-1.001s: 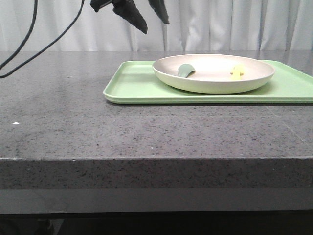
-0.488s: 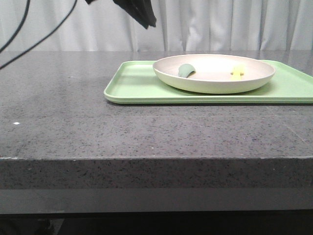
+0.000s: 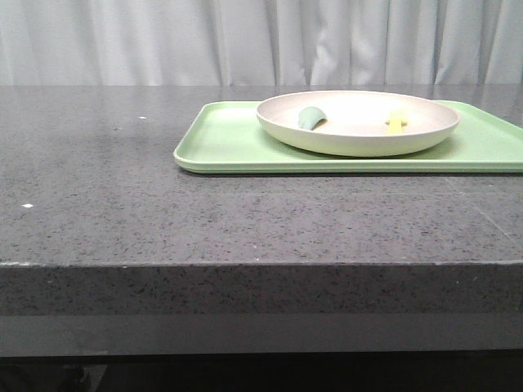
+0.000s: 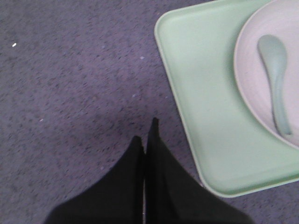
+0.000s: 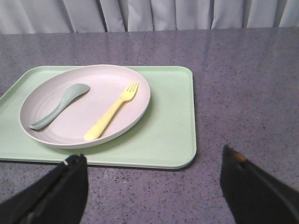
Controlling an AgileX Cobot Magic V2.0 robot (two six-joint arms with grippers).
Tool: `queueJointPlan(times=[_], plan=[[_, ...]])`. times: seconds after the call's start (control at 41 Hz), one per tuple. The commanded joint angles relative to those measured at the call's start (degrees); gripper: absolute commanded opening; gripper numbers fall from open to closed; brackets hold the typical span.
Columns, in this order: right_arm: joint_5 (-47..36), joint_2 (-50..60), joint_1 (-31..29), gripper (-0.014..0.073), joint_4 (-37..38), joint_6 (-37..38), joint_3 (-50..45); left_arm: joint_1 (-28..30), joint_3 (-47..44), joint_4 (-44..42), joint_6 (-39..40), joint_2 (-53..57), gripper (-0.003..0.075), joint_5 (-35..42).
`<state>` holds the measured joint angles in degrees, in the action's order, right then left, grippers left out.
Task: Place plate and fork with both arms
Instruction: 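Open the left gripper and raise it away from the plate, then move the right gripper above the yellow fork on the plate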
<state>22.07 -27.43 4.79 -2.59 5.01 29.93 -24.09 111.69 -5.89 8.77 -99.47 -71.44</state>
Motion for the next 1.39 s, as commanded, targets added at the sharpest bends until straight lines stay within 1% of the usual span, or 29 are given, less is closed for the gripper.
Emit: queueJointPlan(times=[0.0, 0.049, 0.146, 0.171, 0.269, 0.415, 0.61, 0.684, 0.781, 1.05, 1.196, 1.367], plan=[[-4.1, -0.6, 0.1, 0.0603, 0.6, -0.2, 2.3, 2.4, -6.0, -1.7, 1.7, 8.3, -0.0018, 5.8], [-4.1, -0.6, 0.1, 0.0603, 0.6, -0.2, 2.3, 3.7, -10.7, -1.7, 1.7, 11.3, -0.0018, 8.1], [-4.1, -0.6, 0.1, 0.0603, 0.6, -0.2, 2.3, 5.6, -21.5, -1.7, 1.7, 18.1, -0.0018, 16.4], [-4.1, -0.6, 0.1, 0.0603, 0.6, -0.2, 2.3, 5.8, -23.0, -1.7, 1.7, 19.5, -0.0018, 18.3], [-4.1, -0.6, 0.1, 0.0603, 0.6, -0.2, 2.3, 5.9, -34.5, -1.8, 1.7, 26.6, -0.0018, 28.0], [-4.0, -0.6, 0.1, 0.0603, 0.6, -0.2, 2.3, 5.9, -48.7, -1.8, 1.7, 37.5, -0.0018, 41.5], [-2.5, -0.6, 0.1, 0.0603, 0.6, -0.2, 2.3, 5.9, -64.5, -1.8, 1.7, 50.9, -0.0018, 51.0], [-2.2, -0.6, 0.1, 0.0603, 0.6, -0.2, 2.3, 5.9, -68.9, -1.8, 1.7, 57.0, -0.0018, 53.2], [-1.9, -0.6, 0.1, 0.0603, 0.6, -0.2, 2.3, 5.9, -73.4, -1.8, 1.7, 64.2, -0.0018, 53.4], [0.3, -0.6, 0.1, 0.0603, 0.6, -0.2, 2.3, 5.9, -80.1, -1.8, 1.7, 81.1, -0.0018, 56.8], [0.0, -1.8, 0.1, 0.0603, -0.8, -0.2, 3.2, 5.9, -80.8, -1.8, 1.7, 84.5, -0.0018, 55.8], [3.5, -9.8, 0.1, 0.0603, -4.2, -0.2, 9.7, 5.9, -80.8, -1.8, 1.7, 84.8, -0.0018, 55.9]])
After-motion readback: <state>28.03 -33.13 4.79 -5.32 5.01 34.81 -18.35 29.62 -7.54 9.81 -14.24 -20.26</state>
